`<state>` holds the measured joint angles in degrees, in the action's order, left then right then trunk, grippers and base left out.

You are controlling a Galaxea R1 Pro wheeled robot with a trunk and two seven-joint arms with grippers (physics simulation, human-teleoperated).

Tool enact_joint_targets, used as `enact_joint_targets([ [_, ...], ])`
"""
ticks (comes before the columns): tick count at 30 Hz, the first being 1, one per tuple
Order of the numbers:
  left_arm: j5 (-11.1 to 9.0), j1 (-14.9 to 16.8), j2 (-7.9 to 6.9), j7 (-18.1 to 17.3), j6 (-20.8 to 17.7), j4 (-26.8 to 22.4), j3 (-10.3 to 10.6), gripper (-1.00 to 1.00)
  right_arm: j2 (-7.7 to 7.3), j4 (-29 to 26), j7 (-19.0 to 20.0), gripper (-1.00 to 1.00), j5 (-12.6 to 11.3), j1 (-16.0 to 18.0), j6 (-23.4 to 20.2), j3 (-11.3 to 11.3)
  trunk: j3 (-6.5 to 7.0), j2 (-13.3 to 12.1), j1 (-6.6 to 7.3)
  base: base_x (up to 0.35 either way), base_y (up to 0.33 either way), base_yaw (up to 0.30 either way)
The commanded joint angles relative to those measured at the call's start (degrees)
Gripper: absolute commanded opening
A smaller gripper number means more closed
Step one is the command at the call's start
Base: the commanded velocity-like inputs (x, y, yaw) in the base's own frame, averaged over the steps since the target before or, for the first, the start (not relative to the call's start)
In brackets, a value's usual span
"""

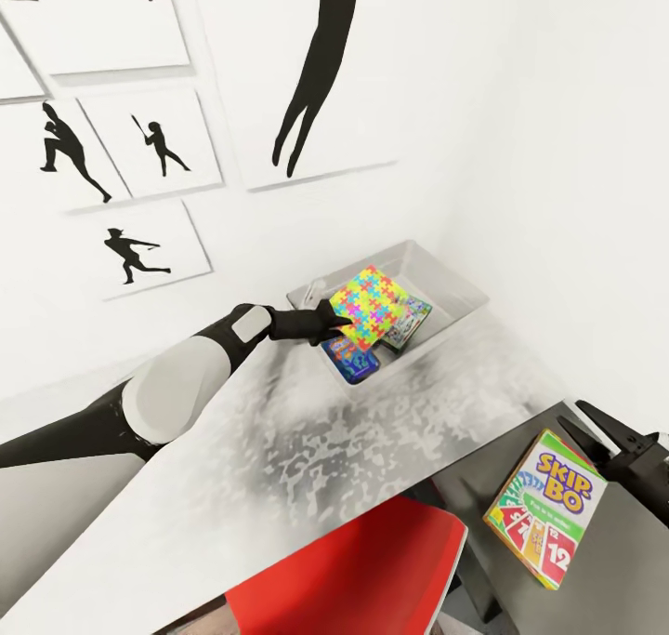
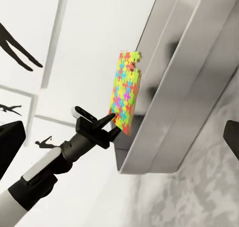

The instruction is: Put all the toys in the child's room - the three board games (two on the bed and one on the table), the two jigsaw puzzles on the table, and the tennis ball on the table - inside the toy box on the table in the child's room.

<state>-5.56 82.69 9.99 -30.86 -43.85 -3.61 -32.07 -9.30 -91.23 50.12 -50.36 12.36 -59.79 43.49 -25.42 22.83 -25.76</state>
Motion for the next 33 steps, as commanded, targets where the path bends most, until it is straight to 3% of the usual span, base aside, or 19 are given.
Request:
enact_joint_targets([
  [1, -0.6, 0.0, 0.01, -0.2, -0.7, -0.4, 0.7, -1.00, 0.33, 0.0, 0.3, 1.00, 0.3, 0.1, -0.2, 0.1, -0.08, 0.1, -0.03, 0.000, 0.000, 0.000],
  [3, -0.6, 0.0, 0.01, -0.9, -1.4, -1.1, 1.2, -1.00, 0.36, 0.0, 0.3, 1.00, 0.3, 0.1, -0.2, 0.1, -0.08, 0.1, -0.03, 0.000, 0.000, 0.000],
  [7, -0.8, 1.1, 0.01, 0.3, -2.2, -2.4, -0.3, -1.00, 0.10, 0.0, 0.3, 1.00, 0.3, 0.0, -0.2, 0.0, -0.08, 0.1, -0.03, 0.000, 0.000, 0.000],
  [8, -0.8, 1.4, 0.01, 0.6, -2.5, -2.7, -0.6, 1.00, -0.11, 0.0, 0.3, 1.00, 0.3, 0.0, -0.2, 0.0, -0.08, 0.1, -0.03, 0.000, 0.000, 0.000],
  [19, -0.9, 2.9, 0.01, 1.0, -6.1, -4.5, -0.7, 1.00, -0.19, 0.0, 0.3, 1.00, 0.2, 0.0, -0.2, -0.1, -0.08, 0.1, -0.03, 0.000, 0.000, 0.000],
  [33, -0.9, 3.1, 0.01, 0.8, -6.4, -4.9, -0.7, 1.00, -0.22, 0.0, 0.3, 1.00, 0.2, 0.0, -0.2, -0.1, -0.08, 0.1, -0.03, 0.000, 0.000, 0.000],
])
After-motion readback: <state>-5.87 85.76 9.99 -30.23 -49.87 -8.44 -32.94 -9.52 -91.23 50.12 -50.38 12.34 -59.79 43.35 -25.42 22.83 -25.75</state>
